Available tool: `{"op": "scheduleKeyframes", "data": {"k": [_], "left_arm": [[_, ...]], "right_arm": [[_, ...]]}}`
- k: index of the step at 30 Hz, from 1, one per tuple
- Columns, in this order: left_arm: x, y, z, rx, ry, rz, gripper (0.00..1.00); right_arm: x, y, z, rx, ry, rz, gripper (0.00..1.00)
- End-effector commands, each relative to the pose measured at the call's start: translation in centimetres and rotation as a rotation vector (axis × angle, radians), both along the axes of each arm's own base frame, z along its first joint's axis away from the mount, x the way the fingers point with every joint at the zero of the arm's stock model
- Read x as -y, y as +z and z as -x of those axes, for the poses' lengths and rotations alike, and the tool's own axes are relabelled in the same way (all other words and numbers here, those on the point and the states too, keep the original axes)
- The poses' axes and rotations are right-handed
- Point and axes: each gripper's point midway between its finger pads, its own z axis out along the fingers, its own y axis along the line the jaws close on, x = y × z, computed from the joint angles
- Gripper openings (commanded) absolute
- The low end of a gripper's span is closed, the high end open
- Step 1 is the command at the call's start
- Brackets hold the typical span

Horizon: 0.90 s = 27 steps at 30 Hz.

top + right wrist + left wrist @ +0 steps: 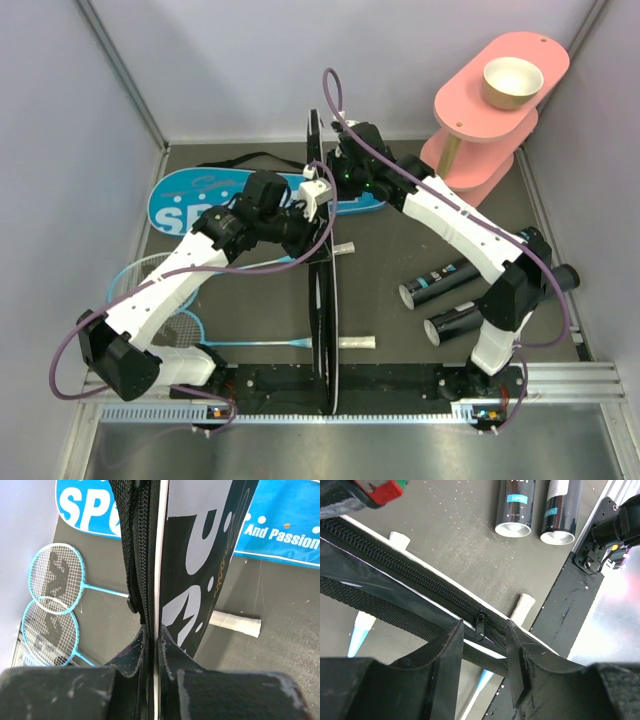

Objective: Pack up the badminton gear
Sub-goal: Zip the racket bag at the center of the board.

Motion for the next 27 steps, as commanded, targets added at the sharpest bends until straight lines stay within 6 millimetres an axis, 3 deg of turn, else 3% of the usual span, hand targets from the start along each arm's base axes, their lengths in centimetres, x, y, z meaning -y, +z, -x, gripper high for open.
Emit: {"op": "scheduleKeyframes", "data": {"k": [1, 10, 21, 27], "left_arm": [[0.4, 0.7, -1.0, 0.054, 0.001, 0.008, 0.43], [0.5, -0.3, -0.9, 0.048, -0.003, -0.018, 0.41], [1.5, -0.2, 0.0, 0.028, -0.052, -0.003, 0.25], [1.6, -0.1, 0.0, 0.029, -0.045, -0.007, 0.21]], "right_arm": [[-1.4, 5.5, -1.1, 0.117, 0.022, -0.128, 0.00], [-1.6, 5.4, -1.1, 0.113, 0.028, -0.135, 0.00], [-1.7, 5.6, -1.2, 0.114, 0.026, -0.142, 0.00], [-1.9, 5.5, -1.1, 0.111, 0.029, -0.143, 0.00]]}}
